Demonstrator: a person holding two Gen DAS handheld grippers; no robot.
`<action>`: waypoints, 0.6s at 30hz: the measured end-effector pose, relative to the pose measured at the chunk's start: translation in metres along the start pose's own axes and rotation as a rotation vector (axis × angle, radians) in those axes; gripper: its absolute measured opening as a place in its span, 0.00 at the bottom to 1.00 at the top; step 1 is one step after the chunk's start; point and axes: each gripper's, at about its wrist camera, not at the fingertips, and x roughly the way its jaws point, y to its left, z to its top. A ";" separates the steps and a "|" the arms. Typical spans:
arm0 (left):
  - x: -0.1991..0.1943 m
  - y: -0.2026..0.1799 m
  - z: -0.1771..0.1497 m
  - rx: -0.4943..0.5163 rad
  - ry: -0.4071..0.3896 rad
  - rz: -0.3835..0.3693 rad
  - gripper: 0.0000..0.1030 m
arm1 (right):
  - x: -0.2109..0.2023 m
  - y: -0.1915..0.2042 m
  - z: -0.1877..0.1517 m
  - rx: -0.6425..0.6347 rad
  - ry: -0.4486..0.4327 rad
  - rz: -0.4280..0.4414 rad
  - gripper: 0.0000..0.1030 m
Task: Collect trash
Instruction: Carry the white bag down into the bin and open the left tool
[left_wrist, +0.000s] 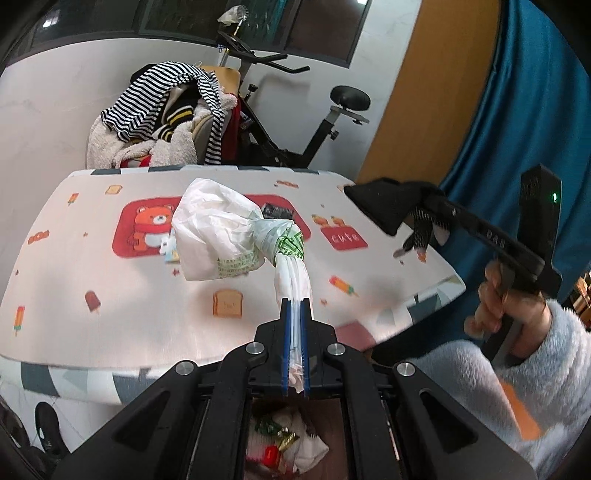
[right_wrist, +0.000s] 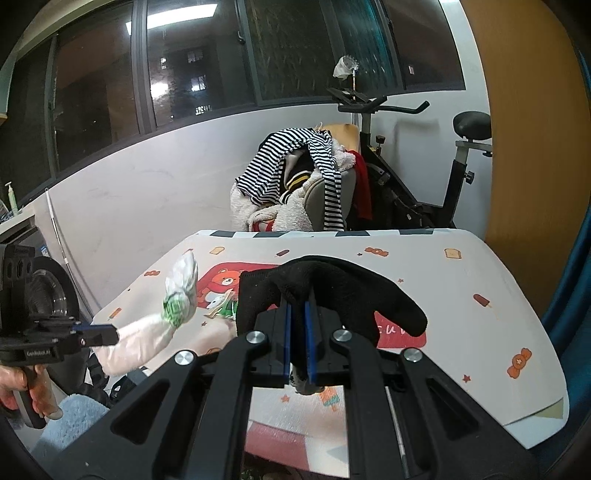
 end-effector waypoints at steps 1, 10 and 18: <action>-0.002 -0.001 -0.006 0.004 0.006 -0.002 0.05 | -0.004 0.002 -0.001 -0.002 -0.003 0.002 0.10; -0.021 -0.015 -0.068 0.022 0.115 -0.038 0.05 | -0.023 0.006 -0.017 0.024 -0.014 0.014 0.10; -0.018 -0.035 -0.114 0.074 0.276 -0.073 0.05 | -0.024 0.006 -0.036 0.049 0.009 0.023 0.10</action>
